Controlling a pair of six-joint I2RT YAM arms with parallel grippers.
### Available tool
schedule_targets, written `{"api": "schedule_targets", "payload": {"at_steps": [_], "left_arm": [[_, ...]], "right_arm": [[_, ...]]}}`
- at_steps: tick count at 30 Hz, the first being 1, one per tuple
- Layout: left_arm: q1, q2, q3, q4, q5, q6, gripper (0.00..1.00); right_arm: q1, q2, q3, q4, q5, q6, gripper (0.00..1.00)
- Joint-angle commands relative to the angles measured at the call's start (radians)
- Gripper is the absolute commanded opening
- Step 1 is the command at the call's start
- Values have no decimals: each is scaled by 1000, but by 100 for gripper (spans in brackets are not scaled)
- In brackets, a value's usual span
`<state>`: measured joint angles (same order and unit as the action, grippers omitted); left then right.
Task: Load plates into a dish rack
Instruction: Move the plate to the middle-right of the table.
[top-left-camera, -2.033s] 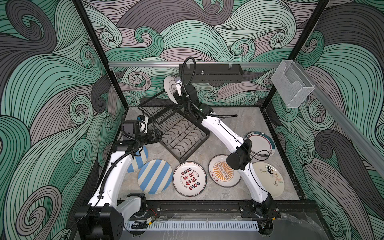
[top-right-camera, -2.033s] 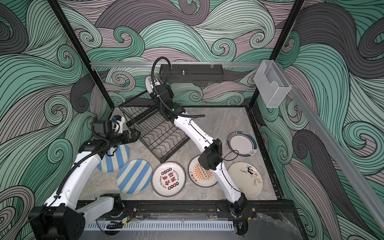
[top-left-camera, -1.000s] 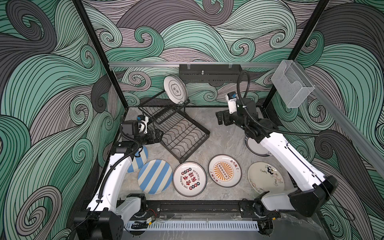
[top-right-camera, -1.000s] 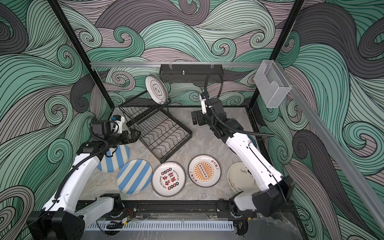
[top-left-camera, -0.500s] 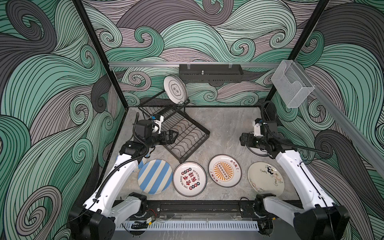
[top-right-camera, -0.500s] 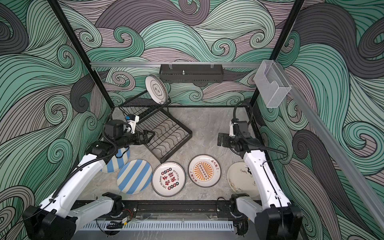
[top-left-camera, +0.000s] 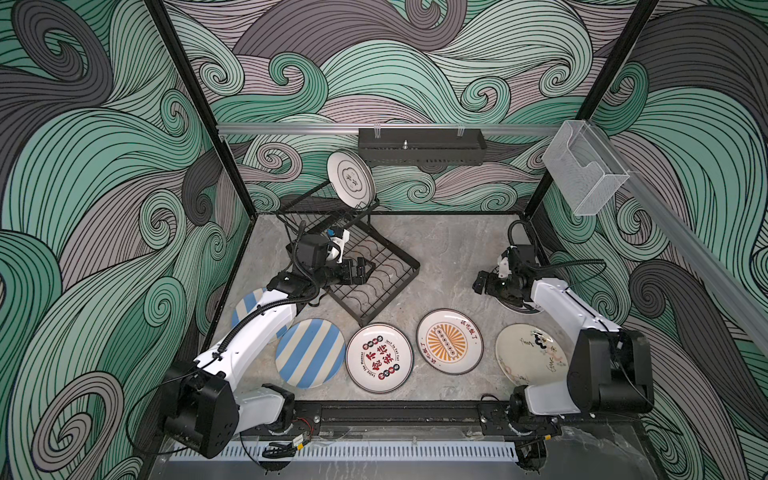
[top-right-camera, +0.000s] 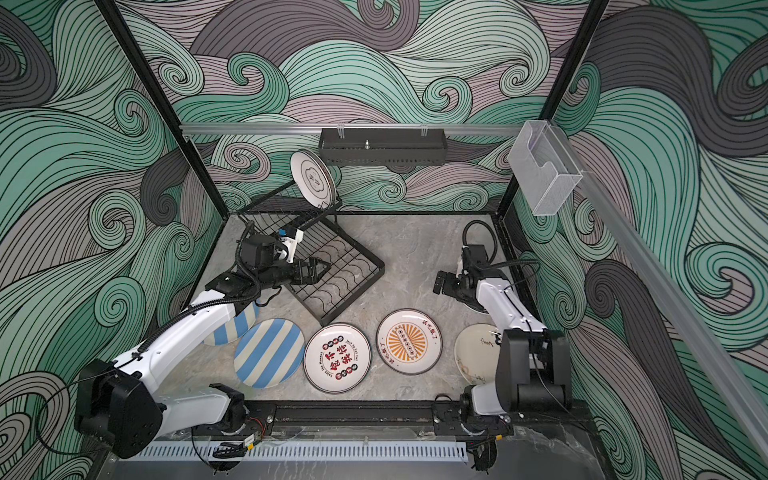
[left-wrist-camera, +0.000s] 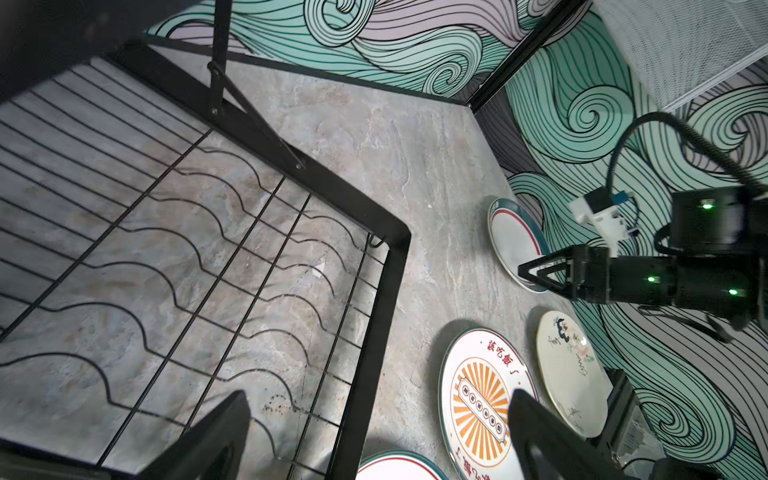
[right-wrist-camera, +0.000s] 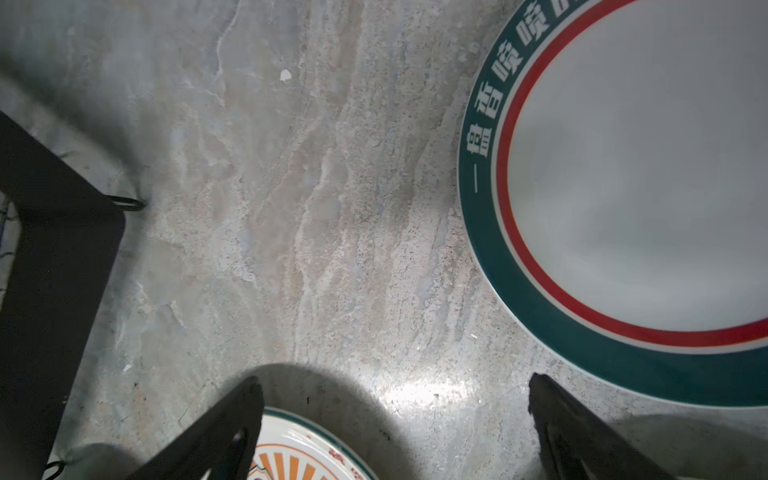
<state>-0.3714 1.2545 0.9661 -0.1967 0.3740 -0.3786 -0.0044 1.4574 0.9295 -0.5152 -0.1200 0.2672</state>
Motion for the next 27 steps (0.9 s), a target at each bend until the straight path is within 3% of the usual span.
{"api": "schedule_targets", "payload": {"at_steps": [1,4,13,27], "left_arm": [[-20,27,5,67,27,5,99],[-29,47,11,67,18,26,99],[-36,133,92,13,39,48,99],[-80,266,151,31,20,79,99]], "right_arm": [[-1,-5,-8,58,99,9,99],[-7,11,-18,114,116,9,100],[-35,230,150,95,37,7,100],[-35,300,177,83,-6,16,100]]}}
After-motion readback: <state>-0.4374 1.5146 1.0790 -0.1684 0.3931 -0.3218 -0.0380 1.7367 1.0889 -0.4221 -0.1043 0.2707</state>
